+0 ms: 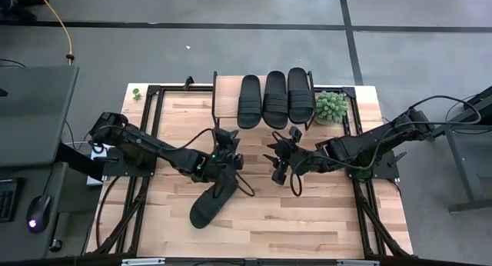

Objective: Pick and place slides into the shelf
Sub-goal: Put the black slipper on the shelf

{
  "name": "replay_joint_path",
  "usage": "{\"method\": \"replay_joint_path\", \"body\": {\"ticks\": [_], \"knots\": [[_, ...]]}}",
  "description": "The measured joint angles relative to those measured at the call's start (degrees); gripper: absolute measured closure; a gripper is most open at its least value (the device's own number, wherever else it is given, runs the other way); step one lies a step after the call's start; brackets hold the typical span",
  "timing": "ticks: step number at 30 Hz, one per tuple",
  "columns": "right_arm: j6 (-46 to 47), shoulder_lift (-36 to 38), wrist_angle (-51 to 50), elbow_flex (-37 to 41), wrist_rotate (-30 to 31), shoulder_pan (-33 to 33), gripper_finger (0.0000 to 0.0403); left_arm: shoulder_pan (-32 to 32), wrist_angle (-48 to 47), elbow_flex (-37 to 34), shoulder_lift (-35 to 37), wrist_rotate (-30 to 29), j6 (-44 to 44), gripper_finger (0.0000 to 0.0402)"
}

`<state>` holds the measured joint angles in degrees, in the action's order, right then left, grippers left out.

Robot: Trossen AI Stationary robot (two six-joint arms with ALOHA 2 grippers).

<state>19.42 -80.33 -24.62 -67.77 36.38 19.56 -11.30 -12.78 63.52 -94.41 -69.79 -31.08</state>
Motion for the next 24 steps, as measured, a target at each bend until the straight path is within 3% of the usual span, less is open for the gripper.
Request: {"method": "replay_joint_path", "body": {"ticks": [14,24], "knots": [[-0.43,-1.05,0.02,-0.07,-1.61,-2.07,0.0261,-8.71,-27.46,-0.04,8.31,1.83,28.94,0.0230],[-0.42,-1.05,0.15,-0.07,-6.60,-3.46,0.0261,-16.80,-29.38,-0.03,10.07,2.59,30.44,0.0230]]}}
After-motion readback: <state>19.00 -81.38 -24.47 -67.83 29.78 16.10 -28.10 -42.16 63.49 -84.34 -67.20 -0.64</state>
